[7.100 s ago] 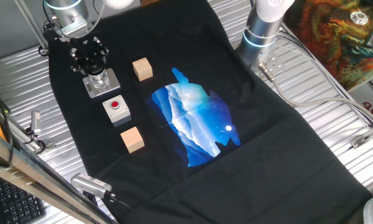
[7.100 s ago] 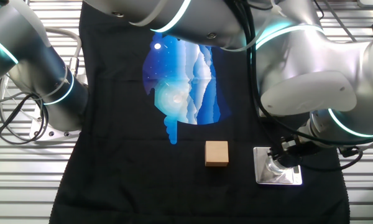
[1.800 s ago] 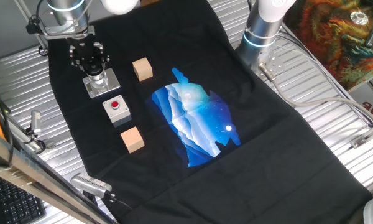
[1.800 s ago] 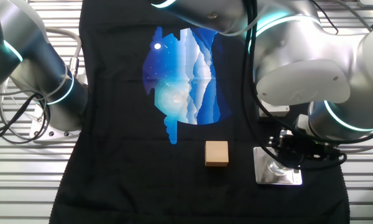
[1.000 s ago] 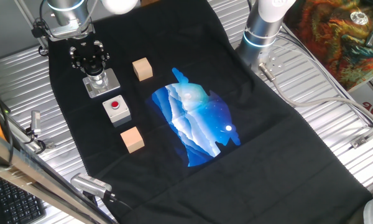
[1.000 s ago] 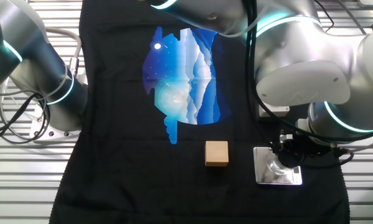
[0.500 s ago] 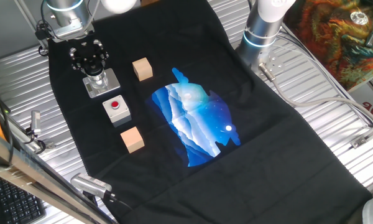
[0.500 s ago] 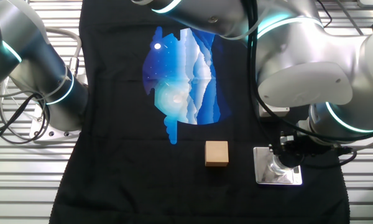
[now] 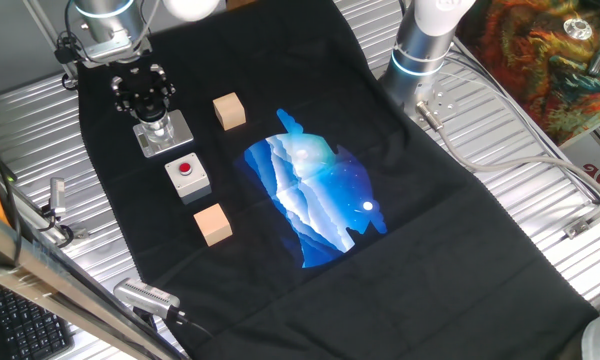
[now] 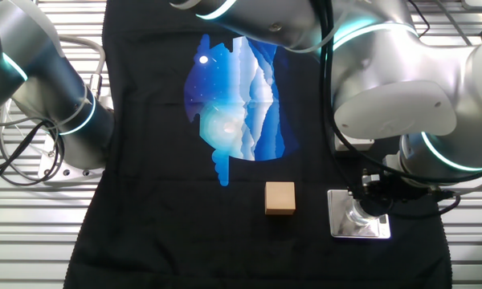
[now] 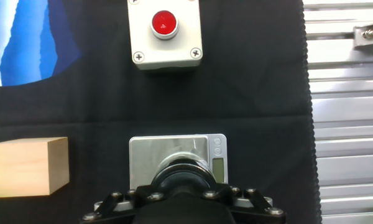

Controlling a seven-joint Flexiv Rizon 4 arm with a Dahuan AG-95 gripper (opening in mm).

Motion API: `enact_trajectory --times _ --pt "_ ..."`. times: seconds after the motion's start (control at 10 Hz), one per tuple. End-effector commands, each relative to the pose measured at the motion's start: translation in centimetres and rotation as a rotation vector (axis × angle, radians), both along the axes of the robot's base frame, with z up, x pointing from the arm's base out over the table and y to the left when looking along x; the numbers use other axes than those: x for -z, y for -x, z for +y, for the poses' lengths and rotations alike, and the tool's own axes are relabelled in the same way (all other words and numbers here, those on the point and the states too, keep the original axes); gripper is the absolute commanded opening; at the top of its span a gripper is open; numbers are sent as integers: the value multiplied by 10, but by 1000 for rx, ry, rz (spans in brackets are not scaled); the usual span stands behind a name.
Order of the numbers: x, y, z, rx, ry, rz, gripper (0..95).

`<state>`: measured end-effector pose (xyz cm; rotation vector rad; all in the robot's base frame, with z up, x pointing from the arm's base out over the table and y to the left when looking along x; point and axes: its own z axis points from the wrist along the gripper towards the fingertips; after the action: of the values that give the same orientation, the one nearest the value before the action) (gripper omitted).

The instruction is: Screw the lid onto the jar

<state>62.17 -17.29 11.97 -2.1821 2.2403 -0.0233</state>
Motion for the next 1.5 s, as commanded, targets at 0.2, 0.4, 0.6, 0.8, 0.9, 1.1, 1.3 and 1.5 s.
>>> enact_trajectory --times 0.2,0.4,0.6,0.8,0.9,1.1,1.3,1.5 --pt "0 1 0 17 3 -1 0" --pt "0 1 0 24 4 -4 0" --pt "0 1 0 19 1 -2 0" --pt "0 1 0 23 4 -2 0" --pt "0 1 0 24 4 -1 0" --pt "0 1 0 24 3 -1 0" --pt "0 1 0 29 4 -4 0" --pt "0 1 -1 82 7 -4 0"
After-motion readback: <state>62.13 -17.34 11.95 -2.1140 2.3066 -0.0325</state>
